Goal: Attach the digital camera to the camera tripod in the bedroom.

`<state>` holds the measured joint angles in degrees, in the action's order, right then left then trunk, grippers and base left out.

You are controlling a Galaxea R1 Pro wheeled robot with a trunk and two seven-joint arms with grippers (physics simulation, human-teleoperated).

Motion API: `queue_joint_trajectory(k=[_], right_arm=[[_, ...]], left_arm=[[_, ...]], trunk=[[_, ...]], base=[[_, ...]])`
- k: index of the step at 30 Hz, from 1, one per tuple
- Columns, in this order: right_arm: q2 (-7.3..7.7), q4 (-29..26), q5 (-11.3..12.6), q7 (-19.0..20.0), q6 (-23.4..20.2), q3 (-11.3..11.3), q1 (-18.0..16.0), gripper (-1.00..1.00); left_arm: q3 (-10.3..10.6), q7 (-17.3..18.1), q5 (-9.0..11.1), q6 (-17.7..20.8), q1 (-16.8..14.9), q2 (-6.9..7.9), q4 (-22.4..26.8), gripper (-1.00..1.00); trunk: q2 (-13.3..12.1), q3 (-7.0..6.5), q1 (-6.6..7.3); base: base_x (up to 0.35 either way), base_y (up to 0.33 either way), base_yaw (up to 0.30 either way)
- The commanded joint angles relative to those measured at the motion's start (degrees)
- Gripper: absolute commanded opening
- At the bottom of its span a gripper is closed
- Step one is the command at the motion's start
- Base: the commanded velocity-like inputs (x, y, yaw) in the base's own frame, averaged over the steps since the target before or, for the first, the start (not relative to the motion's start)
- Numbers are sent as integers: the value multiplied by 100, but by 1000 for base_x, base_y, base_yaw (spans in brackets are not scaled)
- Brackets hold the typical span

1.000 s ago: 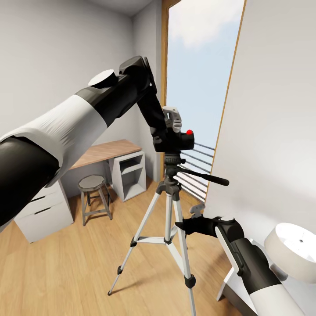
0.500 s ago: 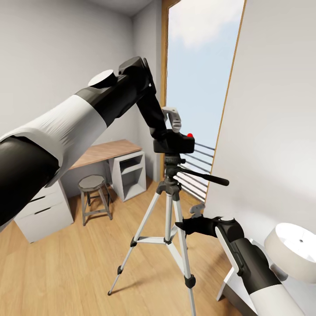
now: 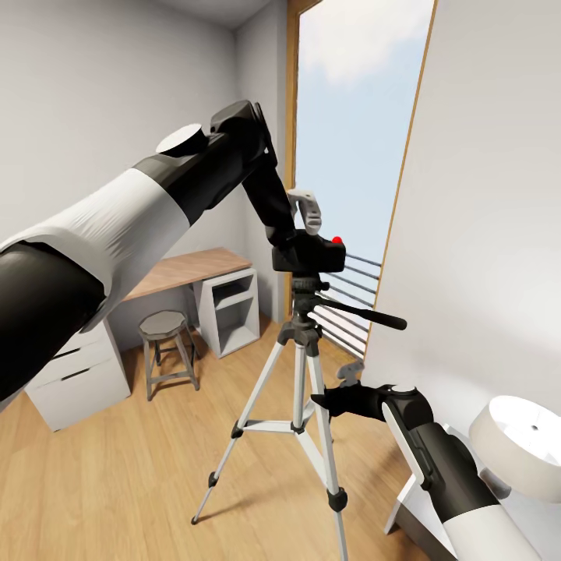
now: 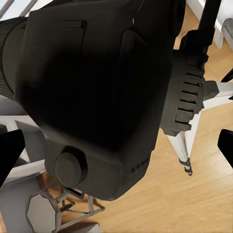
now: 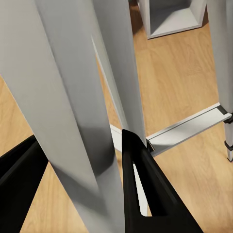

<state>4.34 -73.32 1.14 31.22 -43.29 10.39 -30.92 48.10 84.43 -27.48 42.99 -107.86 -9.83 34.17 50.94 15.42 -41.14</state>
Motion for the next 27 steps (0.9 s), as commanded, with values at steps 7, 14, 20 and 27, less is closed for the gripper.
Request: queue_joint_trajectory(k=[7,14,20,27], right_arm=[[5,-3,-44,7,-40,7,-2,-100],[5,-5,-39,7,-54,4,-2,-100],[5,-3,-49,7,-56,4,-2,-100],[5,-3,-46,7,-45,6,-2,-100]], left_arm=[[-2,46,-47,61,-7,-1,2,100],[-79,28,4,51,-7,6,44,100],[-554,7,44,55,-7,55,262,100],[-2645,-24,24,73,-7,327,1112,100]], trunk=[[5,9,-1],[5,9,-1],[5,9,-1],[5,9,-1]], base=[[0,0,0],[0,0,0],[0,0,0],[0,0,0]])
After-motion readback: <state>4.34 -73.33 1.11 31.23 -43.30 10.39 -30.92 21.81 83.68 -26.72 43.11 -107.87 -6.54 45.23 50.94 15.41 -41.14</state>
